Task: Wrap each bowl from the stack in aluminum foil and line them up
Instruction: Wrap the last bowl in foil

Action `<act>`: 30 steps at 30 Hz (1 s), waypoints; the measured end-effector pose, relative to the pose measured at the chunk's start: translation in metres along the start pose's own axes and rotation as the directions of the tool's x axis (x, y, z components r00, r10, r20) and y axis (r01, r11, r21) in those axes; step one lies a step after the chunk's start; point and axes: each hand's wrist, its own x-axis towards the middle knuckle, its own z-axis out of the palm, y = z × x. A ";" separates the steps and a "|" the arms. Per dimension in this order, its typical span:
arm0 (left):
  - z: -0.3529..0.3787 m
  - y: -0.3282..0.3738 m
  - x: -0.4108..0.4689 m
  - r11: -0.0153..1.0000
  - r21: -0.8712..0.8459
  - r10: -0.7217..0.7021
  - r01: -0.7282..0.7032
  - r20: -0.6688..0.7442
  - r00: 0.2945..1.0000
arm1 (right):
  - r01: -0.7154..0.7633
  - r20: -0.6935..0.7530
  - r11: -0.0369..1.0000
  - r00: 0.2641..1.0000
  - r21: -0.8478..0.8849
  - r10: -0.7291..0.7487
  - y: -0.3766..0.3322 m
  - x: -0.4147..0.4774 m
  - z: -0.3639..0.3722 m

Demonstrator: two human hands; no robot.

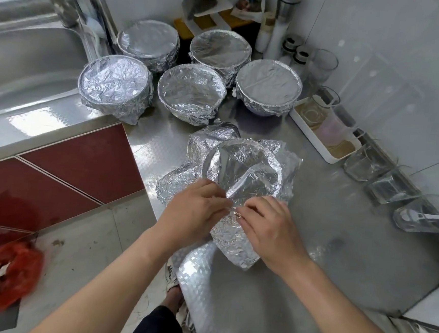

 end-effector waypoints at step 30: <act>0.012 -0.004 0.002 0.999 0.017 0.045 -0.043 -0.104 0.994 | -0.043 -0.045 0.998 0.998 -0.040 0.041 0.000 0.005 0.008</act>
